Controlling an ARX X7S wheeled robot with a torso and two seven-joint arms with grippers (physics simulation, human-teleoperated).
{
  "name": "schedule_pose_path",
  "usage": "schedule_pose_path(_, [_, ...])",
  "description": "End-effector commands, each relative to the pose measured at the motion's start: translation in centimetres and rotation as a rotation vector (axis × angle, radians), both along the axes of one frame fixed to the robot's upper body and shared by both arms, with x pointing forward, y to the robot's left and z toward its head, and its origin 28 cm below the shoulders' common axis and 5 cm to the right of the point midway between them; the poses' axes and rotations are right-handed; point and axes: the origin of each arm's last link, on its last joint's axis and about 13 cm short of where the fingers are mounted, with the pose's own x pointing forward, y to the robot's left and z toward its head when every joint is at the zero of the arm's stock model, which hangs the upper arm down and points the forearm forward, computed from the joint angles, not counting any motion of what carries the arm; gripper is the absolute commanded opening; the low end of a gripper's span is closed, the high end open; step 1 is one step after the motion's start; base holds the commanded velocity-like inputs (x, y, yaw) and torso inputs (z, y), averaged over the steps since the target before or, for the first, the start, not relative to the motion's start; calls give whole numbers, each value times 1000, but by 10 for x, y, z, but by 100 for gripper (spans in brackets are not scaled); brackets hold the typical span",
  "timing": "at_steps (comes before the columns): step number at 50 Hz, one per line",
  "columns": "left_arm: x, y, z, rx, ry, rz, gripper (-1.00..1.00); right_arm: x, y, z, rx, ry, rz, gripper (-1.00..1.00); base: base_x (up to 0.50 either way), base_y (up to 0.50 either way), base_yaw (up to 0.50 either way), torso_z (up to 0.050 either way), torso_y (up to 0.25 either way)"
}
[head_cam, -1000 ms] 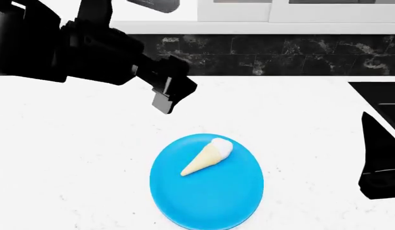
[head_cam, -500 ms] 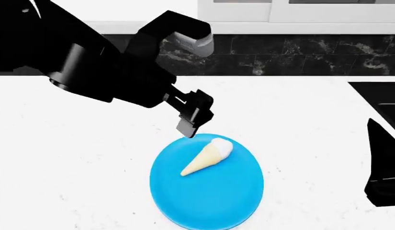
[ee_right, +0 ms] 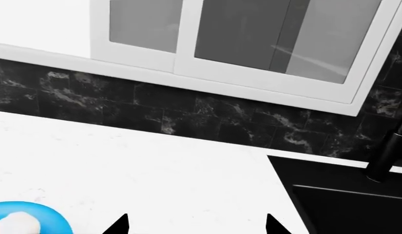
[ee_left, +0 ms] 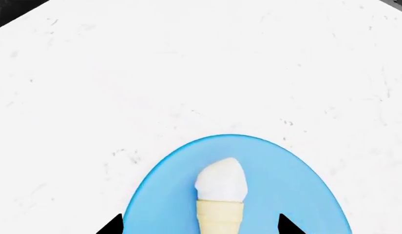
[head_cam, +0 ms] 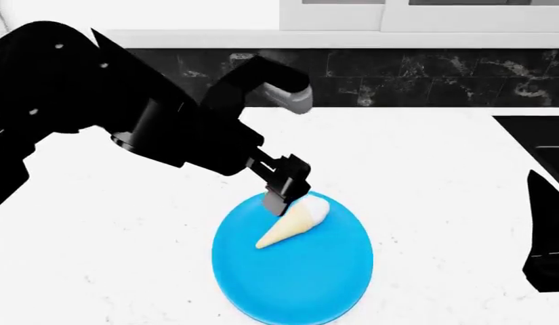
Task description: Move the dessert items from the plate to the tray.
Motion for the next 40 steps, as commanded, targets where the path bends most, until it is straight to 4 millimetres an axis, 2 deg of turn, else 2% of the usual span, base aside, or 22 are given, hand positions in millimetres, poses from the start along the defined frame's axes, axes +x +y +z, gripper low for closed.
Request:
schedule_pose_path(1, [4, -1, -16, -10, 35, -12, 100, 0, -1, -2, 2, 3, -7, 100, 0, 0, 0, 0, 0])
schedule_pose_path(20, [10, -1, -38, -7, 44, 15, 100, 1, -1, -3, 5, 6, -9, 100, 0, 0, 0, 0, 0])
schedule_pose_path(40, [21, -17, -57, 7, 44, -4, 100, 1, -4, -5, 5, 10, -13, 100, 0, 0, 0, 0, 0])
